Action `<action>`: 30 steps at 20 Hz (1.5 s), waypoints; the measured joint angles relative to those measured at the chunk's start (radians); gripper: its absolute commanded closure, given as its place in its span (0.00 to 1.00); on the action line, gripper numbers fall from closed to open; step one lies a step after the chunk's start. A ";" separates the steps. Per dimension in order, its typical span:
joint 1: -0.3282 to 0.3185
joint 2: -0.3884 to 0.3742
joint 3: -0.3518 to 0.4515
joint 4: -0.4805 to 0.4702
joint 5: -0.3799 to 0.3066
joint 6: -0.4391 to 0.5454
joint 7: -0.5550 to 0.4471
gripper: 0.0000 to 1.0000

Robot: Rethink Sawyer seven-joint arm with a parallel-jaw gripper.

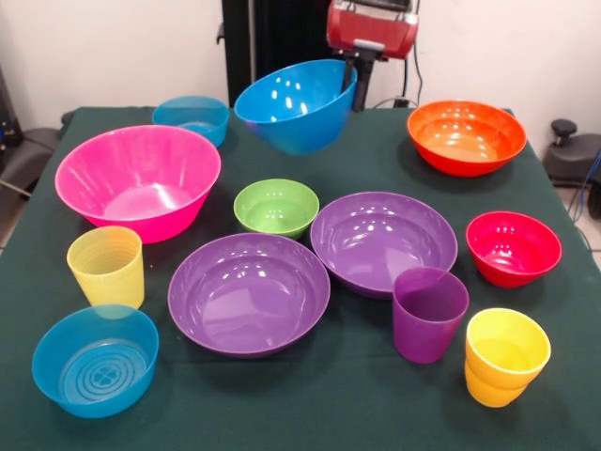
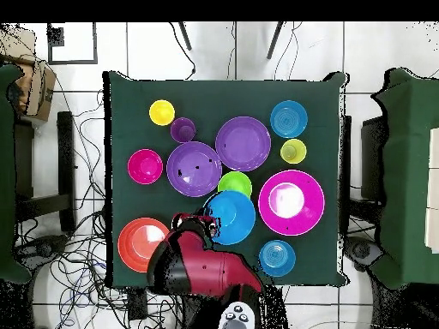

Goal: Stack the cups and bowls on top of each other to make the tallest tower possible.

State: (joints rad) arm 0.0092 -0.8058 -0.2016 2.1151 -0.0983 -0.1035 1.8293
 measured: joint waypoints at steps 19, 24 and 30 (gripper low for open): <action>0.080 -0.054 -0.035 -0.006 0.129 0.068 0.000 1.00; 0.092 -0.054 -0.045 -0.017 0.161 0.068 0.000 1.00; 0.122 -0.053 -0.049 -0.048 0.208 0.068 0.000 1.00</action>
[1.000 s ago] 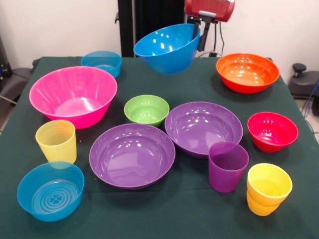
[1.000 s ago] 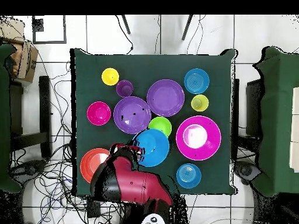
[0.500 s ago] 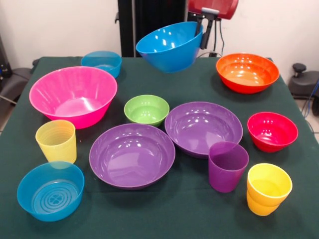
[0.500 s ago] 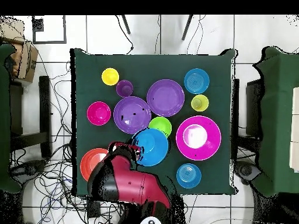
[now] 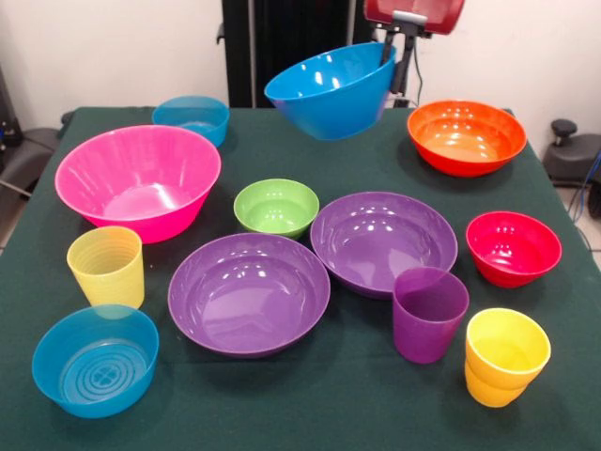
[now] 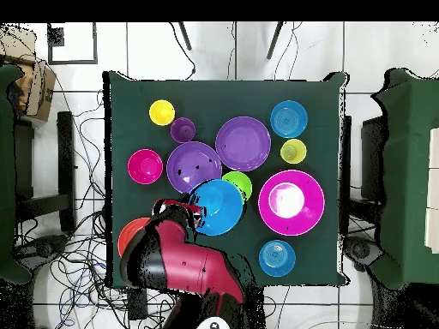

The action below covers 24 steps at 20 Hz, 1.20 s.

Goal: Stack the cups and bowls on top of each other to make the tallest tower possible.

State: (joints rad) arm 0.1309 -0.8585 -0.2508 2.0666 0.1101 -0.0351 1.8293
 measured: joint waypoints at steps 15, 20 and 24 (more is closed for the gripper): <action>0.284 0.316 -0.253 -0.292 0.459 0.001 0.152 1.00; 0.324 0.431 -0.323 -0.398 0.507 0.004 0.173 1.00; 0.352 0.528 -0.399 -0.492 0.538 0.032 0.173 1.00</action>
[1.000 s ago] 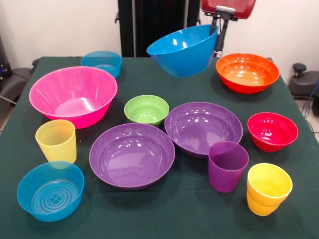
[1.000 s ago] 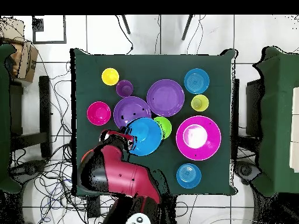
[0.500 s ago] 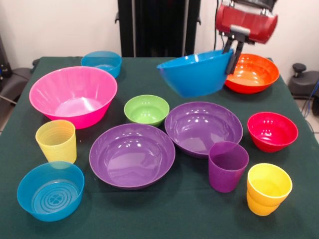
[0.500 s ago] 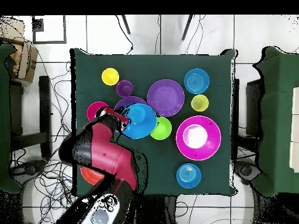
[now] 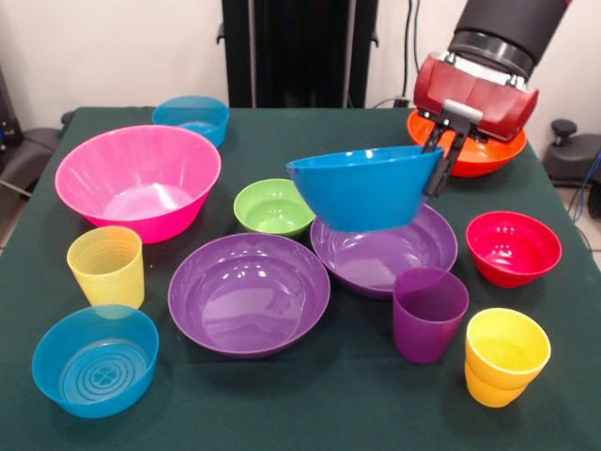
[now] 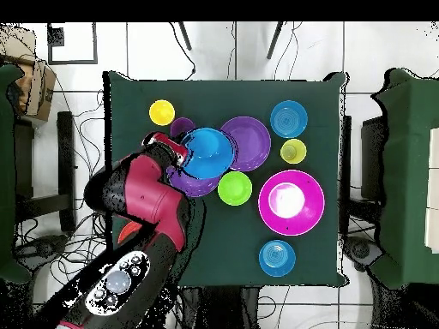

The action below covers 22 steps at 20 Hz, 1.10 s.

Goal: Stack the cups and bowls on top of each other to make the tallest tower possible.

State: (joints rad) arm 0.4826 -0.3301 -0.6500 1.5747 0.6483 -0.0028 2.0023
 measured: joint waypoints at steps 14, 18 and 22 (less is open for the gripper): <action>0.046 0.132 -0.167 -0.169 0.046 0.183 0.020 1.00; 0.050 0.157 -0.208 -0.205 0.047 0.246 0.039 1.00; 0.053 0.183 -0.241 -0.237 0.047 0.319 0.072 1.00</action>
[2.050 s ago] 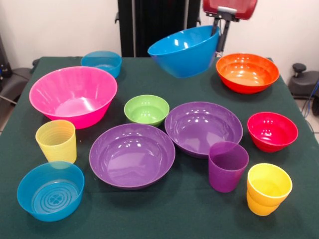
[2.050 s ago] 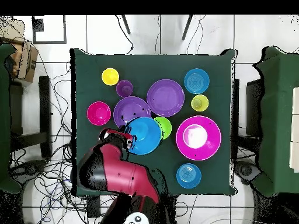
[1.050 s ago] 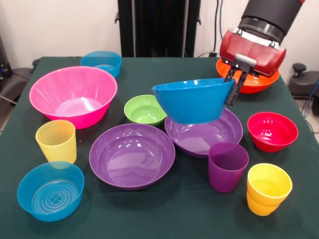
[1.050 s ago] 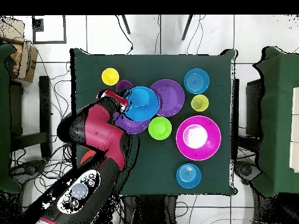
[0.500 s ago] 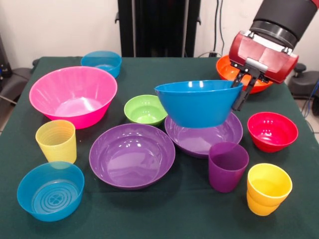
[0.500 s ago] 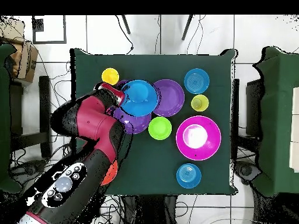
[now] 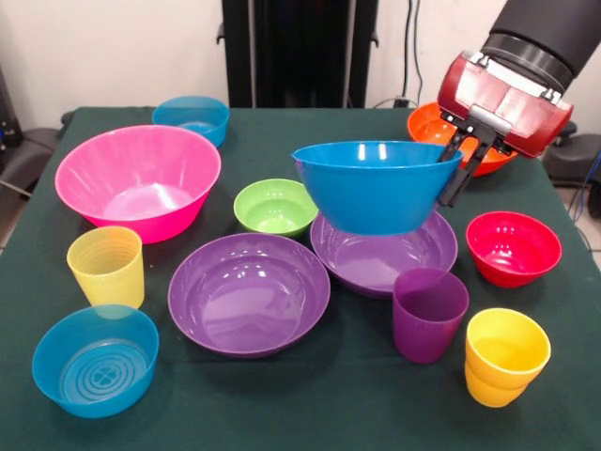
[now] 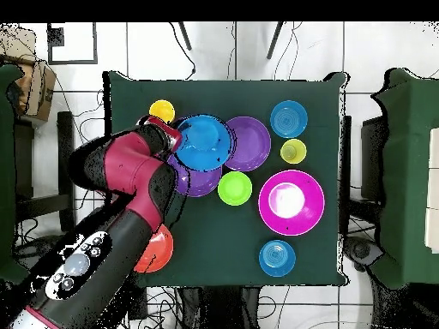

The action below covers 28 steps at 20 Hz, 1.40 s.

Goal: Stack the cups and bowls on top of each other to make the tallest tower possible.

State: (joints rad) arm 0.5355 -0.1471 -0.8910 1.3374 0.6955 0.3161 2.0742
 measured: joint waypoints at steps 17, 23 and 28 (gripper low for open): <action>0.015 0.077 -0.026 -0.064 -0.002 0.142 0.086 1.00; 0.026 0.087 -0.026 -0.070 -0.002 0.151 0.087 1.00; 0.029 0.088 -0.027 -0.071 -0.002 0.151 0.087 1.00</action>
State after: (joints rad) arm 0.5640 -0.0589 -0.9182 1.2665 0.6933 0.4676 2.1615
